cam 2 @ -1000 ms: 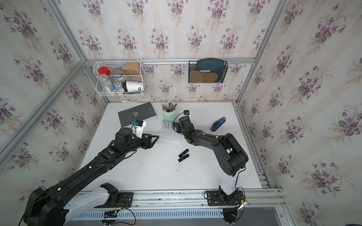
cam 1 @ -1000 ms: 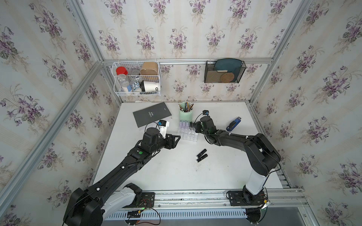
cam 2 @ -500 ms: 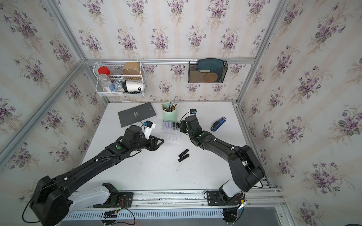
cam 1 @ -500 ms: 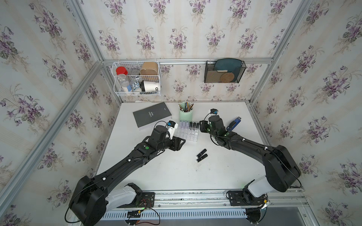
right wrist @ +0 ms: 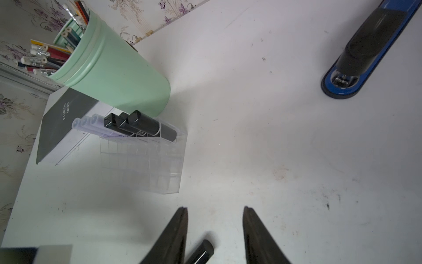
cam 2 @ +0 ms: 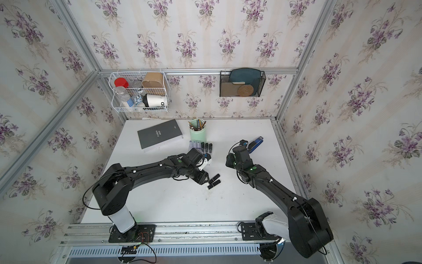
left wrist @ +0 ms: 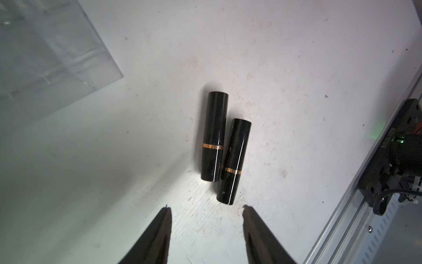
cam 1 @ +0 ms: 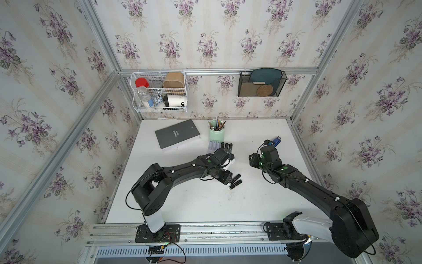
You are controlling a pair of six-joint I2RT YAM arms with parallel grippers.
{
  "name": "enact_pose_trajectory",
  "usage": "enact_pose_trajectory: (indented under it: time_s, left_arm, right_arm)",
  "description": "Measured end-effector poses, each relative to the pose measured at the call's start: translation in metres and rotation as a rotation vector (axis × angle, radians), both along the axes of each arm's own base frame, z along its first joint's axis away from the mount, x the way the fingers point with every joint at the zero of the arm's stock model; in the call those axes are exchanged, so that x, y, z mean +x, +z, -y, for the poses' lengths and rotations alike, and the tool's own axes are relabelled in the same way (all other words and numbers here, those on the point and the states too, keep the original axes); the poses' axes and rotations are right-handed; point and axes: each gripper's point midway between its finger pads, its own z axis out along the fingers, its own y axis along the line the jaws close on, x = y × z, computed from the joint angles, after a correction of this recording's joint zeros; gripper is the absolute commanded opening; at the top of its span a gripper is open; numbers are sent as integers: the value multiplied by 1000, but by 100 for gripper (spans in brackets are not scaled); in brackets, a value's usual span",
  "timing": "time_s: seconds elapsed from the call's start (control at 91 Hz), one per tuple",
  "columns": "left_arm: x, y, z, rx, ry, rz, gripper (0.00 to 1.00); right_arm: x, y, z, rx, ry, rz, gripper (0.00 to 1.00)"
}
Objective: Arrange the lipsticks in the organizer
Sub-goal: Pick up the lipstick at the center of the board.
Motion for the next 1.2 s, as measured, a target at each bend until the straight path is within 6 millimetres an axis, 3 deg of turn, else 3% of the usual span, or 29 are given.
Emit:
enact_pose_trajectory:
  time_s: [0.176,0.813,1.198]
  left_arm:
    - [-2,-11,16,40,-46,-19,49]
    - [3,-33,28,120,-82,-33,41]
    - [4,-47,31,153,-97,-38,26]
  right_arm:
    - [-6,-8,9,-6,-16,-24,45]
    - [-11,-19,5,12,9,-50,44]
    - [-12,-22,4,19,14,-51,44]
